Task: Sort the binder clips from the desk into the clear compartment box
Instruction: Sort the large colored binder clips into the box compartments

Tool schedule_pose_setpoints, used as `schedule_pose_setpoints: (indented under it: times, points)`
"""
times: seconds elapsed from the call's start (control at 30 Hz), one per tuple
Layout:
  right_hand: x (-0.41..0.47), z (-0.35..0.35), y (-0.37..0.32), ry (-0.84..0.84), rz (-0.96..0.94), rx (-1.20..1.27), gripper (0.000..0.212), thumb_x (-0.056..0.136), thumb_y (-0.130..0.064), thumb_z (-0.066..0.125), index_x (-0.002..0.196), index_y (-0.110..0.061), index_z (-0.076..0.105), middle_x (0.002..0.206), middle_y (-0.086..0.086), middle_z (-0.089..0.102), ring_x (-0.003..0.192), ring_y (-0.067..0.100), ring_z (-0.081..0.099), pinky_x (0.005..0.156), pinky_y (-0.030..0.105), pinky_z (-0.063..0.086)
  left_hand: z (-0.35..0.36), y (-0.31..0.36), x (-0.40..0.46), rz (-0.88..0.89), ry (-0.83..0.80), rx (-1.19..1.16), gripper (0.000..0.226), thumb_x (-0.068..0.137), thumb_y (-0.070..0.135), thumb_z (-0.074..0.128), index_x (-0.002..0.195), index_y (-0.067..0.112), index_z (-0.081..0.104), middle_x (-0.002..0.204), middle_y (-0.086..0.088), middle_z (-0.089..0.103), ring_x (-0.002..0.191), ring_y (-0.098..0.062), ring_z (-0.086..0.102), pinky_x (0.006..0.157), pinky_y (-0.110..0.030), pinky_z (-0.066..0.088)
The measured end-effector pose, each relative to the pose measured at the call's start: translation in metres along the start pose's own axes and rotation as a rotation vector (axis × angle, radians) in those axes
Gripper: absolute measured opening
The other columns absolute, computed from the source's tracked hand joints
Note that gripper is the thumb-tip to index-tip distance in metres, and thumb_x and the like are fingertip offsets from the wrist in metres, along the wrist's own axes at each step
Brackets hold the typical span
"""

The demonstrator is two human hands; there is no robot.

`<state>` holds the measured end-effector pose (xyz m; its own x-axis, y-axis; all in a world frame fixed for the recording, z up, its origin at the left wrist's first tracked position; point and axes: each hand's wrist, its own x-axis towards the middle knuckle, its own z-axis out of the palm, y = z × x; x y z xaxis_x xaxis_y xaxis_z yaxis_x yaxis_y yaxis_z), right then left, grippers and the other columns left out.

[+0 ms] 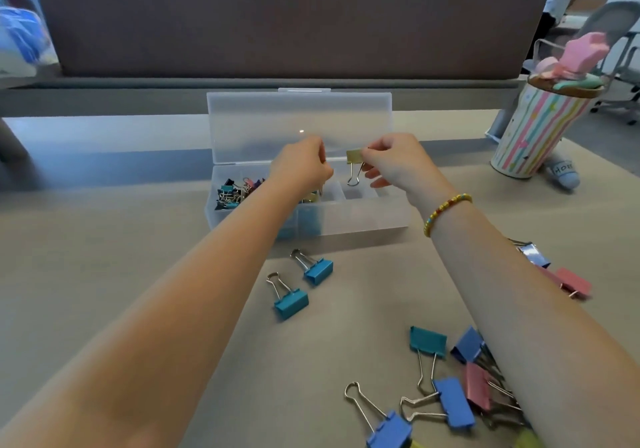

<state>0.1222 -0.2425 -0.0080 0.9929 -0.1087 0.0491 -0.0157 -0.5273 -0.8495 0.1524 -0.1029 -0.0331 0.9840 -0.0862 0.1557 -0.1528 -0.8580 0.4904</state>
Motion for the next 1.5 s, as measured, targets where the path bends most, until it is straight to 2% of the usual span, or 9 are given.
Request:
schedule_pose_setpoints:
  times: [0.17,0.3,0.4,0.7,0.9,1.1,1.2,1.3,1.5]
  points:
    - [0.008,0.009,-0.002,-0.084,-0.002,-0.08,0.009,0.093,-0.015,0.052,0.091,-0.009,0.059,0.076,0.004,0.059,0.064,0.009,0.054,0.049,0.017,0.048,0.008,-0.007,0.003,0.017,0.012,0.093,0.007,0.089,0.023,0.052,0.089,0.017,0.052,0.096,-0.008,0.062,0.091,-0.023,0.051,0.074,-0.034,0.047]
    - [0.014,0.02,-0.002,-0.187,0.012,-0.228,0.019,0.091,-0.018,0.059,0.073,-0.013,0.058,0.073,0.004,0.058,0.071,0.016,0.056,0.054,0.021,0.05,0.009,-0.009,0.002,0.051,-0.002,0.26,0.015,0.091,0.024,0.05,0.098,0.013,0.058,0.1,-0.008,0.063,0.104,-0.028,0.048,0.08,-0.035,0.045]
    - [0.017,0.031,-0.002,-0.205,0.007,-0.411,0.012,0.087,-0.015,0.061,0.08,-0.005,0.065,0.078,0.011,0.063,0.066,0.02,0.059,0.062,0.03,0.055,0.007,-0.008,0.002,0.046,-0.002,0.307,0.017,0.091,0.021,0.048,0.099,0.014,0.062,0.103,-0.008,0.064,0.106,-0.028,0.048,0.079,-0.034,0.043]
    - [0.011,0.047,-0.015,-0.164,-0.205,-0.706,0.013,0.09,-0.008,0.053,0.103,-0.008,0.053,0.088,0.008,0.051,0.077,0.021,0.047,0.066,0.028,0.038,-0.003,-0.014,-0.003,0.026,-0.076,0.149,0.019,0.09,0.018,0.052,0.097,0.019,0.069,0.107,-0.006,0.067,0.1,-0.026,0.058,0.088,-0.036,0.052]
    - [0.014,0.045,-0.007,-0.205,-0.163,-0.711,0.02,0.09,-0.019,0.059,0.101,-0.011,0.044,0.084,0.007,0.048,0.071,0.02,0.047,0.056,0.024,0.035,-0.007,-0.017,-0.01,0.043,-0.085,0.051,0.019,0.092,0.018,0.053,0.104,0.015,0.068,0.109,-0.007,0.065,0.096,-0.022,0.059,0.088,-0.035,0.053]
    - [0.014,0.045,-0.008,-0.163,-0.166,-0.698,0.015,0.09,-0.012,0.056,0.103,-0.009,0.049,0.088,0.008,0.051,0.076,0.021,0.047,0.063,0.028,0.036,-0.009,-0.018,-0.009,0.071,-0.067,0.115,0.019,0.091,0.017,0.053,0.102,0.019,0.069,0.113,-0.009,0.062,0.099,-0.024,0.058,0.088,-0.034,0.052]
    - [0.016,0.037,-0.01,-0.096,-0.184,-0.589,0.026,0.092,-0.011,0.054,0.117,-0.009,0.047,0.094,0.009,0.053,0.079,0.021,0.046,0.057,0.023,0.034,-0.011,-0.016,-0.009,0.118,-0.082,0.226,0.025,0.094,0.021,0.047,0.109,0.022,0.067,0.117,-0.01,0.054,0.11,-0.025,0.049,0.094,-0.034,0.046]
    - [0.017,0.023,-0.011,-0.081,-0.171,-0.524,0.016,0.093,-0.014,0.054,0.108,-0.012,0.049,0.092,0.006,0.05,0.08,0.02,0.046,0.05,0.019,0.029,-0.01,-0.011,-0.009,0.155,-0.1,0.302,0.032,0.095,0.024,0.039,0.114,0.021,0.065,0.12,-0.011,0.047,0.118,-0.026,0.035,0.097,-0.038,0.042]
    - [0.014,0.012,-0.007,-0.105,-0.167,-0.491,0.01,0.092,-0.016,0.054,0.1,-0.014,0.048,0.094,0.006,0.052,0.083,0.02,0.048,0.064,0.025,0.036,0.0,-0.001,-0.006,0.137,-0.055,0.487,0.032,0.096,0.024,0.038,0.115,0.015,0.063,0.124,-0.011,0.042,0.118,-0.027,0.033,0.088,-0.035,0.039]
